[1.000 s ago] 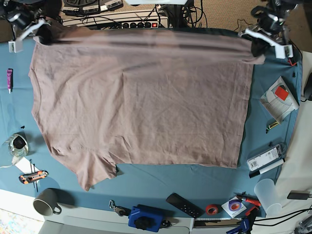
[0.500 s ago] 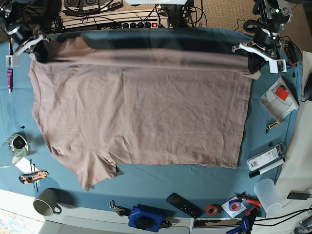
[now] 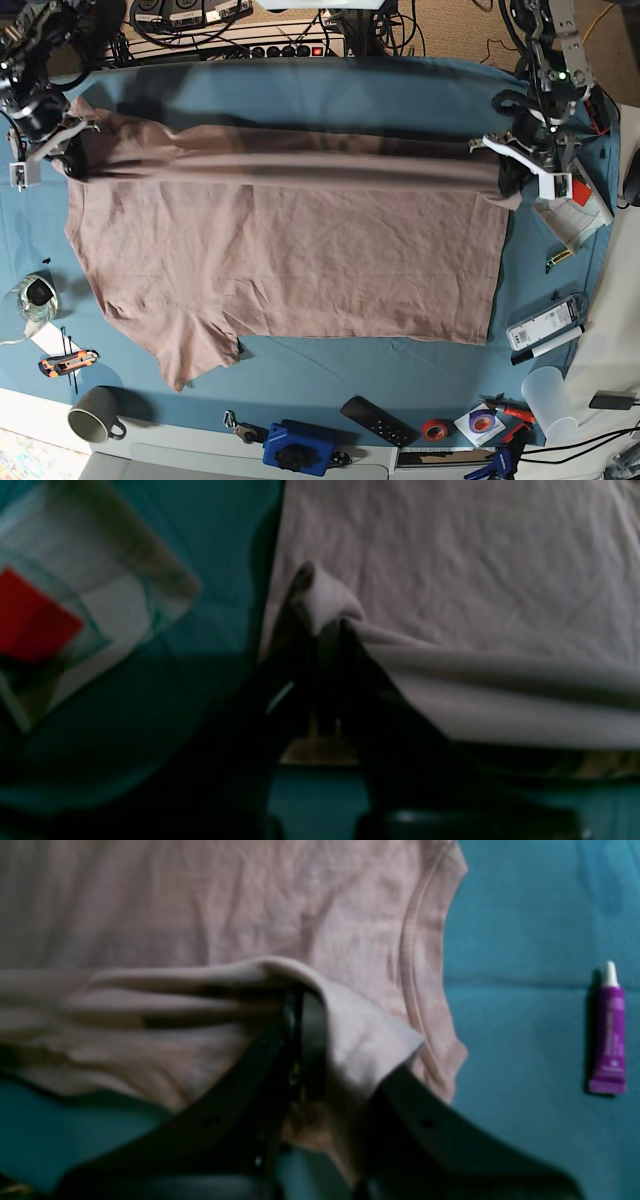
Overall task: Fold the T-shirt properly
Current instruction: 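Lay the lifted shoulder edge down across the shirt body with both grippers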
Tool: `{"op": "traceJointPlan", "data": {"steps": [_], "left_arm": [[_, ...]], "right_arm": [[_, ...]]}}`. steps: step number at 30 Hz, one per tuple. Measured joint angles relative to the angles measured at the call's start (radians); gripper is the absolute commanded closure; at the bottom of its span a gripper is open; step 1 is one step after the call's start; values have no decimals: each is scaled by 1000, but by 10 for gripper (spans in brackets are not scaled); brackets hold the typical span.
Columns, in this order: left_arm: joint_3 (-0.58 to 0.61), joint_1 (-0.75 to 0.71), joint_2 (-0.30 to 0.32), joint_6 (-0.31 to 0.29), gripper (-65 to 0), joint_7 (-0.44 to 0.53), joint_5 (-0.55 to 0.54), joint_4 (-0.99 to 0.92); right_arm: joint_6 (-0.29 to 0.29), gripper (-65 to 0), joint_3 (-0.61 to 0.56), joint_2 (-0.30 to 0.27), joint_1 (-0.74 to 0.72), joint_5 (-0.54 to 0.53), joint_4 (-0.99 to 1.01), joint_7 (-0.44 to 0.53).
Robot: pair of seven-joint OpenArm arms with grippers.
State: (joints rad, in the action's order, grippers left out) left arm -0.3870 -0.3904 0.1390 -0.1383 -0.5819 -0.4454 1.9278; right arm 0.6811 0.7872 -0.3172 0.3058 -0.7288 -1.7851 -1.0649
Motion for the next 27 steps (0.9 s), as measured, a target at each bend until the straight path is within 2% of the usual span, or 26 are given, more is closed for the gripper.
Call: {"op": "traceJointPlan", "data": {"steps": [7, 15, 23, 27], "left_arm": [[0, 65, 2, -7, 0, 1, -1, -14], [0, 169, 0, -12, 0, 0, 33, -222], [6, 261, 1, -11, 0, 2, 39, -246], [32, 290, 3, -23, 0, 3, 91, -308]], "right_arm": [[3, 0, -39, 0, -112, 50, 159, 19], [23, 0, -45, 2, -225, 74, 302, 34], [23, 0, -75, 1, -281, 149, 391, 105], [16, 0, -128, 1, -300, 203, 433, 143]]}}
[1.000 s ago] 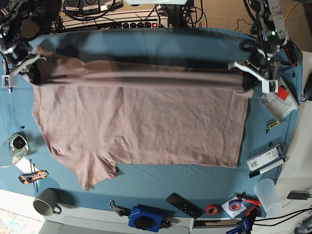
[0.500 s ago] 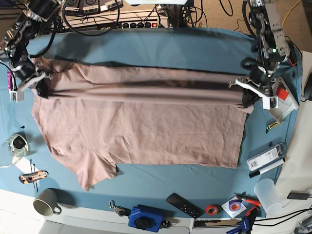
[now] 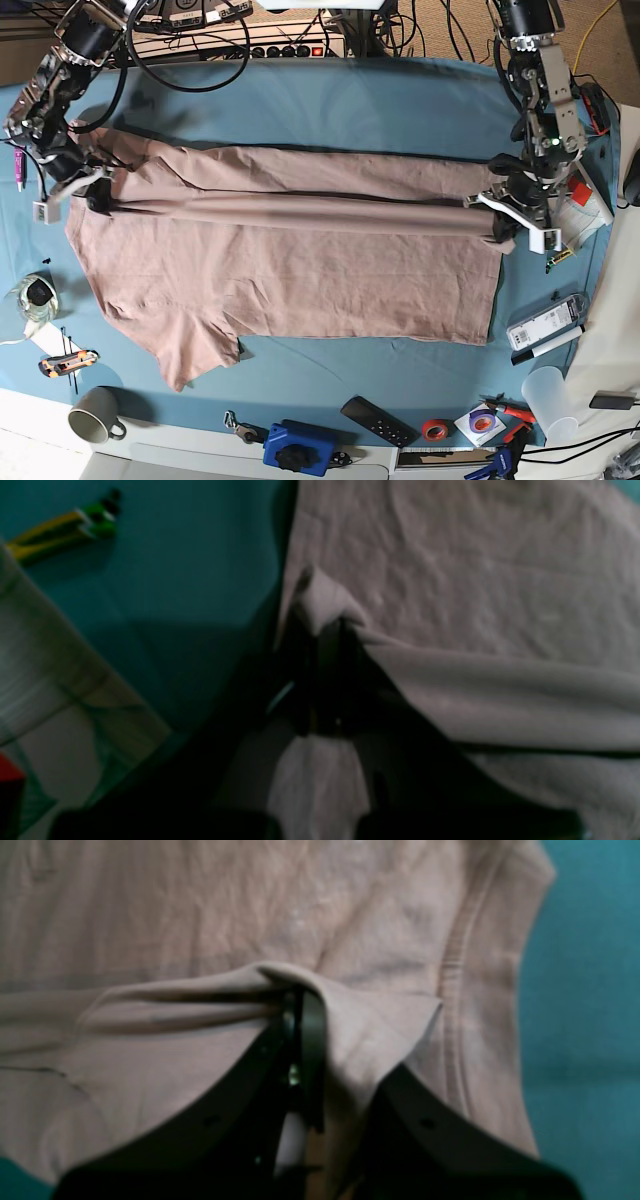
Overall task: Fold the T-shirt properly
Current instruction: 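Lay the lifted shoulder edge down across the shirt body with both grippers, then open both grippers and raise them off the folded shirt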
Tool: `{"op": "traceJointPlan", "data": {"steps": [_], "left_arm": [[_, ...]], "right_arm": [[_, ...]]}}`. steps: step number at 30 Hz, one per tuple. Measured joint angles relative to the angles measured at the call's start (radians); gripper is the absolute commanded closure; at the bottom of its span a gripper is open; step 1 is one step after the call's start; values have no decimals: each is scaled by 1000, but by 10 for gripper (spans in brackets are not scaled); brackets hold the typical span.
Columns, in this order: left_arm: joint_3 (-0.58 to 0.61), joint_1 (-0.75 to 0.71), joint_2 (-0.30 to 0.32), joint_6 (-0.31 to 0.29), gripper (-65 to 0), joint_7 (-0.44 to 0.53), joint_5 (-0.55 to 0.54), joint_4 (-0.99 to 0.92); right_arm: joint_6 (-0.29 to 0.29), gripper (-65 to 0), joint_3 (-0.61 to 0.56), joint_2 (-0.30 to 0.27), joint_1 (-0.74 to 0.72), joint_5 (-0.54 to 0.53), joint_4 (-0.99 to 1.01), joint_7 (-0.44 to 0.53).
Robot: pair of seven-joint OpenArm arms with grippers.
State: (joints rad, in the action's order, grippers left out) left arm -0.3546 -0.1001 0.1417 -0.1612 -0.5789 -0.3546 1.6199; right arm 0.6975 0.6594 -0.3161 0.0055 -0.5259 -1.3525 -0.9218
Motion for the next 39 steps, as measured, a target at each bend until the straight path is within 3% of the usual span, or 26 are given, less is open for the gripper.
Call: {"op": "traceJointPlan", "data": {"steps": [3, 16, 24, 27, 30, 33, 34, 36, 39], "left_arm": [[4, 21, 0, 0, 0, 16, 0, -31], [5, 117, 0, -4, 0, 33, -1, -172], [5, 124, 0, -5, 0, 34, -1, -174], [5, 135, 1, -5, 0, 35, -2, -175], [6, 137, 13, -23, 0, 34, -5, -175], [6, 137, 32, -97, 0, 34, -1, -175], [6, 137, 37, -119, -14, 34, 0, -175], [6, 137, 45, -154, -110, 37, 3, -175], [4, 140, 48, -154, -229, 38, 14, -175]], "right_arm": [[0, 0, -26, -2, -20, 41, 8, 53], [-6, 0, -57, -2, -97, 141, 11, 100], [-16, 0, -58, -2, -97, 148, 11, 116], [-48, 0, -58, -2, -98, 148, 11, 119], [-47, 0, -58, -2, -100, 148, 11, 119], [-47, 0, -58, -2, -102, 148, 11, 119], [-47, -6, -58, -2, -102, 149, 11, 124], [-47, -112, -58, -2, -106, 155, 11, 148], [-55, -198, -56, -6, -125, 163, 11, 149]]}}
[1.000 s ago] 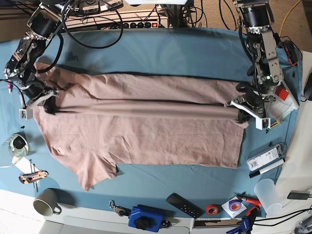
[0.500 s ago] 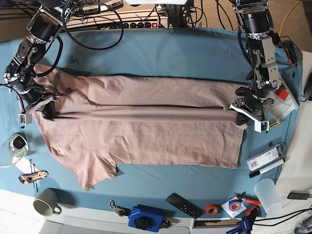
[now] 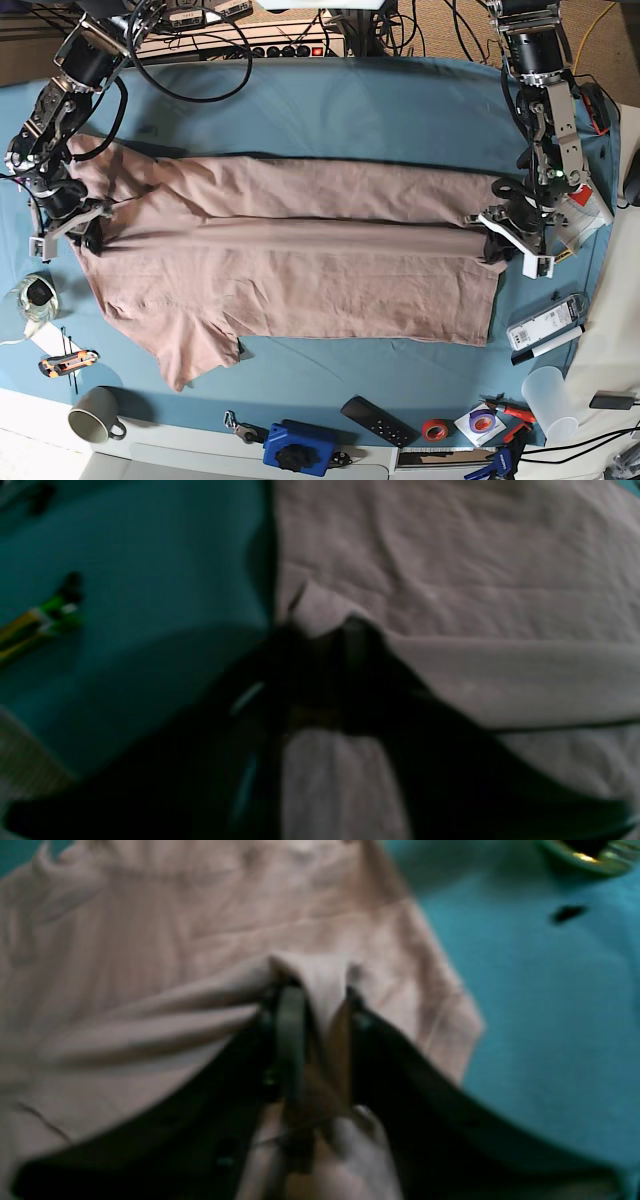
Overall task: Fold the T-shirt properly
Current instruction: 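Open both grippers and raise them off the folded shirt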
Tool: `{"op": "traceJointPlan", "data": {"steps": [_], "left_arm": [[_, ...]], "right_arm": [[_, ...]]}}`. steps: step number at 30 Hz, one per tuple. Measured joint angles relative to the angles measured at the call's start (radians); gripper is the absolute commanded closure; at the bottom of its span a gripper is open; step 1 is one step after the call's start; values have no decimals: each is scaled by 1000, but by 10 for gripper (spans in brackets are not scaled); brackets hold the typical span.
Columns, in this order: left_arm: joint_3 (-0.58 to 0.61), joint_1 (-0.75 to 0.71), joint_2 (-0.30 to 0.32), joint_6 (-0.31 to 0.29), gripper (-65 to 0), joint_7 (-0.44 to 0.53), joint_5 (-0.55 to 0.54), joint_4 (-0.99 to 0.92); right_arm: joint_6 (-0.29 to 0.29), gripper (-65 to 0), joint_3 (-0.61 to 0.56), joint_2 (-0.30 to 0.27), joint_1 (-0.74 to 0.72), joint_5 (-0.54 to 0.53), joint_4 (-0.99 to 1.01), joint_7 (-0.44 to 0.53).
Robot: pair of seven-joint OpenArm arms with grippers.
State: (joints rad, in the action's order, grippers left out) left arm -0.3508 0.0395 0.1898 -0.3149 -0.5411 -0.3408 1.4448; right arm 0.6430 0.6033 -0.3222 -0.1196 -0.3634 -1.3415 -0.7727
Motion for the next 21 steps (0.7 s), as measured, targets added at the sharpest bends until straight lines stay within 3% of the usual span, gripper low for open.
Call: {"op": "traceJointPlan", "data": {"steps": [2, 5, 11, 15, 17, 19, 21], "left_arm": [[-2, 6, 2, 1, -268, 0, 0, 0], [-3, 17, 2, 3, -271, 0, 0, 1], [-3, 22, 2, 8, -271, -103, 1, 87], [-3, 25, 2, 7, -271, -111, -2, 167], [-3, 25, 2, 7, -271, -158, -2, 198], [-3, 23, 2, 7, -271, -222, -2, 225], [-3, 15, 2, 50, -271, -279, -31, 264]], "right_arm": [[0, -198, 0, -3, -16, -2, 0, 0], [-7, -197, 4, -5, -50, -3, 0, -3], [-6, -197, 3, -43, -98, -159, 0, -99], [-7, -197, 3, -88, -99, -180, 0, -115], [-7, -197, 4, -104, -99, -190, 0, -151], [-6, -197, 16, -114, -98, -268, 0, -209], [14, -197, 66, -118, -99, -342, -4, -236]]}}
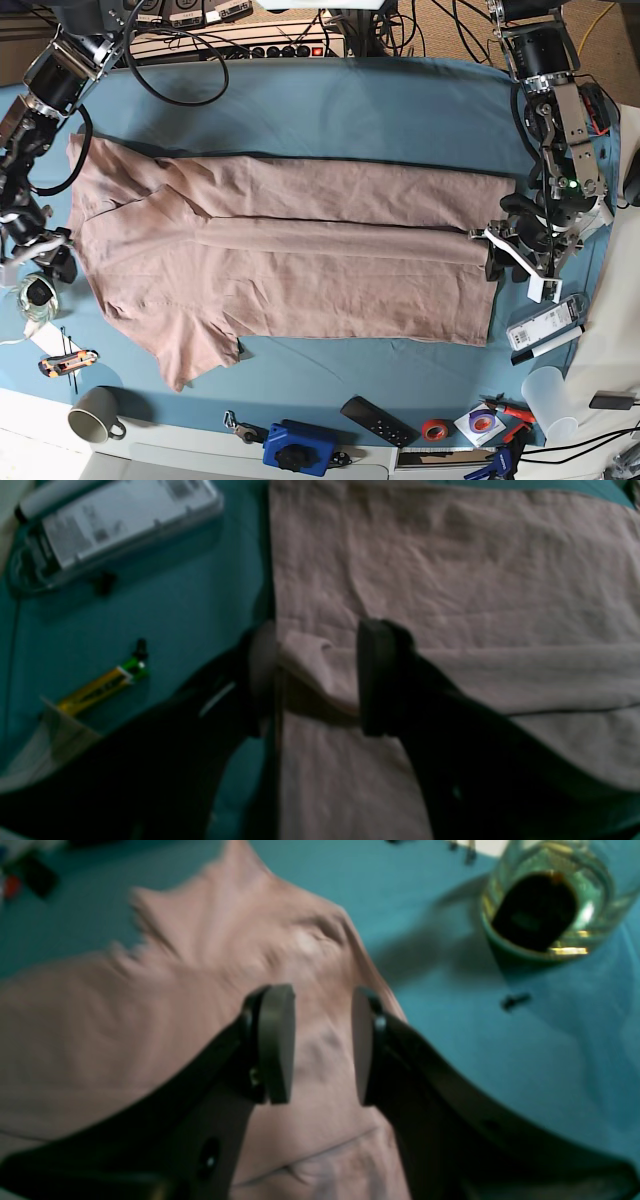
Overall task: Fold the T-shirt properly
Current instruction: 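Open both grippers and raise them off the folded shirt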
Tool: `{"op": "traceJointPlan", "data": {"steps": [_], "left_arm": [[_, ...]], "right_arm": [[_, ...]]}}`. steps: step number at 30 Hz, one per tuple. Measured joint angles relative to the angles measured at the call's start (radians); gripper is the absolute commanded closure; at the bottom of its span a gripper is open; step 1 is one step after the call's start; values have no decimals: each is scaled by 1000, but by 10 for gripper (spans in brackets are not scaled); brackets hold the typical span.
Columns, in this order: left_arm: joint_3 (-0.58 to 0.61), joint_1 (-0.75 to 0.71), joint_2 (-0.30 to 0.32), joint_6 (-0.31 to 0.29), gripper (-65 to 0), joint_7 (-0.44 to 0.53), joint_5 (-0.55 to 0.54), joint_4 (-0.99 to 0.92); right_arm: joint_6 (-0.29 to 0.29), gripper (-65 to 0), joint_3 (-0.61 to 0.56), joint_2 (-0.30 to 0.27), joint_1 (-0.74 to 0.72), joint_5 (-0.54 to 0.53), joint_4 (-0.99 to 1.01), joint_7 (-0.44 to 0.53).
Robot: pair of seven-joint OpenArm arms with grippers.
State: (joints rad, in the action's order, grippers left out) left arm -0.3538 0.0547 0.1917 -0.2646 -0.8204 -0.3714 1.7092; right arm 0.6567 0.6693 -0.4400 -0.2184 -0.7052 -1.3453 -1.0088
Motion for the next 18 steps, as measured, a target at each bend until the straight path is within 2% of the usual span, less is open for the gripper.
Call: {"op": "traceJointPlan", "data": {"steps": [2, 5, 9, 13, 18], "left_arm": [[0, -22, 1, 35, -271, -14, -9, 58], [-8, -86, 2, 46, -271, -27, -9, 155], [-29, -217, -1, 46, -271, -36, -7, 284], [-34, -357, -2, 48, -271, -38, -7, 431], [-34, -529, -2, 43, -271, -22, -14, 623]], "right_arm": [[29, -197, 73, -3, -1, -45, -18, -59], [33, -197, 188, -8, 2, -99, -25, -131], [37, -197, 279, -11, 55, -117, -26, -143], [28, -197, 306, -11, 134, -117, -25, -164], [32, -197, 304, -9, 223, -215, -25, -235]]}}
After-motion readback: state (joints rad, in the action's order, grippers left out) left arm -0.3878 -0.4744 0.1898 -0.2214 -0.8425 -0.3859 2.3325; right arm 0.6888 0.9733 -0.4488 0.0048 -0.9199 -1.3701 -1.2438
